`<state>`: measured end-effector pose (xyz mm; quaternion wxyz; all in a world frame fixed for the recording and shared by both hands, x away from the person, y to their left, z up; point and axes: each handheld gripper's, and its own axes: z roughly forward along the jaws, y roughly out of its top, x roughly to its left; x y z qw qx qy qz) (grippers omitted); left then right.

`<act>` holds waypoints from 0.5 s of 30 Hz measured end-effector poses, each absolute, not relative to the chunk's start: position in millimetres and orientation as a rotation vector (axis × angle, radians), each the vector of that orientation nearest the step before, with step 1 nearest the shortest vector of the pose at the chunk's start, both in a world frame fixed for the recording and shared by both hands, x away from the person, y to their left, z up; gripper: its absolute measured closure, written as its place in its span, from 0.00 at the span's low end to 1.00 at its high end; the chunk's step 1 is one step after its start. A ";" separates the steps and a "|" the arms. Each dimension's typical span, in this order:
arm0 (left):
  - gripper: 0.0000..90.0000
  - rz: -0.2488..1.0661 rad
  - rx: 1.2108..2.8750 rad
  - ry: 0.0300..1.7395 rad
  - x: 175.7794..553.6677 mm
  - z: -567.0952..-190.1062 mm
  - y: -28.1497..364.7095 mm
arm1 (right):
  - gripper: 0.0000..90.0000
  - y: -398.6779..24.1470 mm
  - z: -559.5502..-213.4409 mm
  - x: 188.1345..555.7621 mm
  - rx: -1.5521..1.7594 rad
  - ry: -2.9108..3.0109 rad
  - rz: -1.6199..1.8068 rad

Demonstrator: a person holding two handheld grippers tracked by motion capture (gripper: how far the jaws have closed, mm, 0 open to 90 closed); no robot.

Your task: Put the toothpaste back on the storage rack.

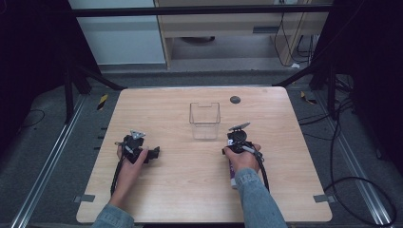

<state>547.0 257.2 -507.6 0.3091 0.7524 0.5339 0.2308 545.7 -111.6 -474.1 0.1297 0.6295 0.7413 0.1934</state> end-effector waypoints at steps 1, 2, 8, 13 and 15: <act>0.00 0.610 1.988 1.411 547.0 -507.7 257.2 | 0.45 -111.6 -474.1 545.7 1.829 2.154 0.562; 0.00 0.610 1.988 1.411 547.0 -507.7 257.2 | 0.45 -112.1 -474.3 546.6 1.831 2.157 0.556; 0.00 0.610 1.989 1.410 547.1 -507.7 257.2 | 0.45 -112.6 -474.2 549.5 1.838 2.158 0.544; 0.00 0.610 1.989 1.410 547.1 -507.6 257.2 | 0.46 -111.3 -475.2 550.2 1.843 2.162 0.536; 0.00 0.610 1.989 1.410 547.1 -507.6 257.2 | 0.46 -110.6 -475.8 550.3 1.838 2.162 0.532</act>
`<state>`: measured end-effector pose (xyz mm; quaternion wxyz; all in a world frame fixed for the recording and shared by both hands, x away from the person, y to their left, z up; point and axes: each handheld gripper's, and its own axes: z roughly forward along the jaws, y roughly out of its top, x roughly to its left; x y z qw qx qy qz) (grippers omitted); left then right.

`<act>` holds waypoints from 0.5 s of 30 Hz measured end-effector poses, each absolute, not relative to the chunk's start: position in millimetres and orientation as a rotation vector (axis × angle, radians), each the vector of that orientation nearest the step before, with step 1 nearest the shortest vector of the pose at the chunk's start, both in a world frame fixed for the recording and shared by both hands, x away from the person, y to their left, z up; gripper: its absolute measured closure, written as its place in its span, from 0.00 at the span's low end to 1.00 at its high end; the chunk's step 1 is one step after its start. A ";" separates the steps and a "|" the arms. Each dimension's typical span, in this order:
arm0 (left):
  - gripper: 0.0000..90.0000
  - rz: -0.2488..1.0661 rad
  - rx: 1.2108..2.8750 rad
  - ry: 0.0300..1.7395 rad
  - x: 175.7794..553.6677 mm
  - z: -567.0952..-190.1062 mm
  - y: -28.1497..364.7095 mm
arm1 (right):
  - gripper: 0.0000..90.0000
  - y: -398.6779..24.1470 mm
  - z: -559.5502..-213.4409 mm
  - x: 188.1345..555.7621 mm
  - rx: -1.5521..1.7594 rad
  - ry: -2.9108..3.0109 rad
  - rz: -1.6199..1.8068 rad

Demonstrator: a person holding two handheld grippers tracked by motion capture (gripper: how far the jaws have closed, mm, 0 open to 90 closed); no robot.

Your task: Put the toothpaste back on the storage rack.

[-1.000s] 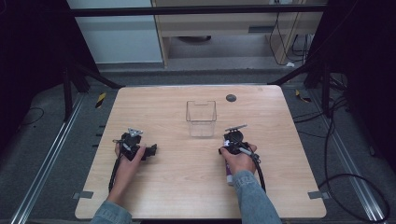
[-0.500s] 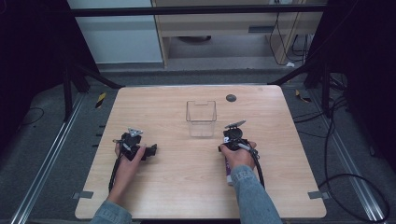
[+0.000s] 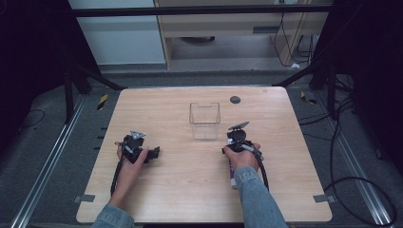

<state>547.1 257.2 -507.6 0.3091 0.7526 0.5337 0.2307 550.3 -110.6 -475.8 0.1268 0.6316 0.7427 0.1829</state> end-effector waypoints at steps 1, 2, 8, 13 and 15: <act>0.00 0.610 1.989 1.410 547.1 -507.6 257.2 | 0.46 -110.5 -475.9 550.7 1.832 2.162 0.531; 0.00 0.610 1.989 1.410 547.1 -507.6 257.2 | 0.46 -110.5 -475.9 550.7 1.832 2.162 0.531; 0.00 0.610 1.989 1.410 547.1 -507.7 257.1 | 0.52 -110.1 -475.3 551.8 1.832 2.156 0.521; 0.00 0.610 1.989 1.410 547.1 -507.6 257.1 | 0.57 -107.8 -475.2 552.6 1.795 2.171 0.504; 0.00 0.610 1.989 1.410 547.1 -507.6 257.1 | 0.57 -108.2 -475.1 553.0 1.789 2.175 0.502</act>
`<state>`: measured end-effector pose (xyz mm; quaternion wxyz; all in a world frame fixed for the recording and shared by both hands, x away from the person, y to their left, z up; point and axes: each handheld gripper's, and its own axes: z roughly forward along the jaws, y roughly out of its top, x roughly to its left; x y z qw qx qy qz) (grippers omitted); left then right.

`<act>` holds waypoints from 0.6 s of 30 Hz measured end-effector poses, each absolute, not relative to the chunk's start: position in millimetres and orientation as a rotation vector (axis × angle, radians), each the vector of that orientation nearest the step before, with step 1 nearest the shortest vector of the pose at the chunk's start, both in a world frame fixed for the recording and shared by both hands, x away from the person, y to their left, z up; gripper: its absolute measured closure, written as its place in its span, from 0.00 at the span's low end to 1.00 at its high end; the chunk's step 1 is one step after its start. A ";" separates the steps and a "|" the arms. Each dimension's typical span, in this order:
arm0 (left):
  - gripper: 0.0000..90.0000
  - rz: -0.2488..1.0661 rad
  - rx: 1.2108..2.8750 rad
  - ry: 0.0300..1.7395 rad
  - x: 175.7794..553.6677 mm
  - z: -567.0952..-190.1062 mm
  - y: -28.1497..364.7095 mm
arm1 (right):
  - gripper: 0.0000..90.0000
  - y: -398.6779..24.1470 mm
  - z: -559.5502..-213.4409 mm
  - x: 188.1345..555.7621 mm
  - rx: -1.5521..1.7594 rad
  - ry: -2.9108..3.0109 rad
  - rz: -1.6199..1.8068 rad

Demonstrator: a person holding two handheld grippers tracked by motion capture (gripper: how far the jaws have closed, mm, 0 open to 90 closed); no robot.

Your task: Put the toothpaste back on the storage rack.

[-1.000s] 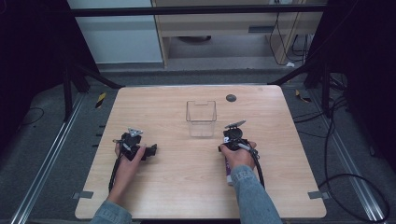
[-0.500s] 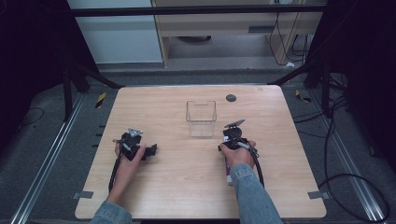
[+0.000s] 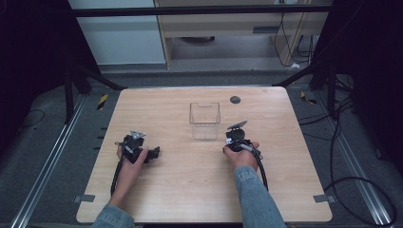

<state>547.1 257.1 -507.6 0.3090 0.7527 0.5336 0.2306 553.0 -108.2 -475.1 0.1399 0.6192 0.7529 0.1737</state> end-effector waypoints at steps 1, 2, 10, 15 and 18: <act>0.00 0.610 1.989 1.410 547.1 -507.6 257.1 | 0.58 -108.5 -474.8 553.4 1.788 2.180 0.500; 0.00 0.610 1.989 1.410 547.1 -507.6 257.1 | 0.59 -108.7 -474.6 553.6 1.788 2.184 0.498; 0.00 0.610 1.989 1.410 547.1 -507.6 257.1 | 0.61 -108.3 -473.4 555.2 1.786 2.209 0.475; 0.00 0.610 1.989 1.410 547.1 -507.6 257.1 | 0.62 -108.1 -473.0 555.5 1.788 2.214 0.471; 0.00 0.610 1.989 1.410 547.1 -507.6 257.1 | 0.62 -108.1 -473.0 555.5 1.786 2.215 0.472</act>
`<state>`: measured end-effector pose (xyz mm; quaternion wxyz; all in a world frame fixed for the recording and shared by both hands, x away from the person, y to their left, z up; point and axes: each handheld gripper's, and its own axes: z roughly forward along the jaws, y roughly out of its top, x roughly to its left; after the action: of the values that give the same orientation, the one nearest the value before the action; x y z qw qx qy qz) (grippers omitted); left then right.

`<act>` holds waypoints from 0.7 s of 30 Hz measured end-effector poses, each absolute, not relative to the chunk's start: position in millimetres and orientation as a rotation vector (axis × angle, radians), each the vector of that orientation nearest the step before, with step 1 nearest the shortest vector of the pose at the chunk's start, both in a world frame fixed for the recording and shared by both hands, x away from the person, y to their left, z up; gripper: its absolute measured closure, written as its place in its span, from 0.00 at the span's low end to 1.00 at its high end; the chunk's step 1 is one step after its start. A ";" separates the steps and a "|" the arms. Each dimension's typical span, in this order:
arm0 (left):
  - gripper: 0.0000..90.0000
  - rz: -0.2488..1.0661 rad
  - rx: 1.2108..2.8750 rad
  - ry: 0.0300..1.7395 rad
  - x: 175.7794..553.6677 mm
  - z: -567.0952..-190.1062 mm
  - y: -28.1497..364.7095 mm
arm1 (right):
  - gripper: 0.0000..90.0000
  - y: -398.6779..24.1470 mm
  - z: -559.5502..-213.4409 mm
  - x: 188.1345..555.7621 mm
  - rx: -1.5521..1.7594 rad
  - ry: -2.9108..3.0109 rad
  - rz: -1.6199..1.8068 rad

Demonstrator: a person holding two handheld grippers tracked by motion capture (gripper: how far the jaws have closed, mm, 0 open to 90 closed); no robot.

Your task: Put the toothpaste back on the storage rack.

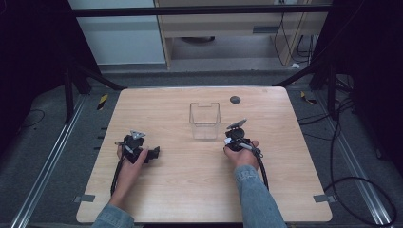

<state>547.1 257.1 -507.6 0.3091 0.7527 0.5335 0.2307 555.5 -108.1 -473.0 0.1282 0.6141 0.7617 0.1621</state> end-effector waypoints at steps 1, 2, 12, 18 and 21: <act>0.00 0.610 1.989 1.410 547.1 -507.6 257.1 | 0.63 -108.0 -472.9 555.4 1.784 2.215 0.472; 0.00 0.610 1.989 1.410 547.1 -507.6 257.1 | 0.63 -107.9 -472.7 555.2 1.784 2.215 0.474; 0.00 0.610 1.989 1.408 547.3 -507.7 257.1 | 0.67 -109.8 -470.2 554.5 1.782 2.226 0.495; 0.00 0.609 1.989 1.408 547.3 -507.8 257.1 | 0.73 -111.2 -467.7 553.8 1.777 2.232 0.506; 0.00 0.610 1.988 1.408 547.3 -507.7 257.1 | 0.80 -113.1 -465.6 553.4 1.779 2.233 0.515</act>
<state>547.3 257.1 -507.7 0.3099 0.7527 0.5330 0.2308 553.4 -113.1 -465.6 0.1199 0.6088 0.7641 0.1763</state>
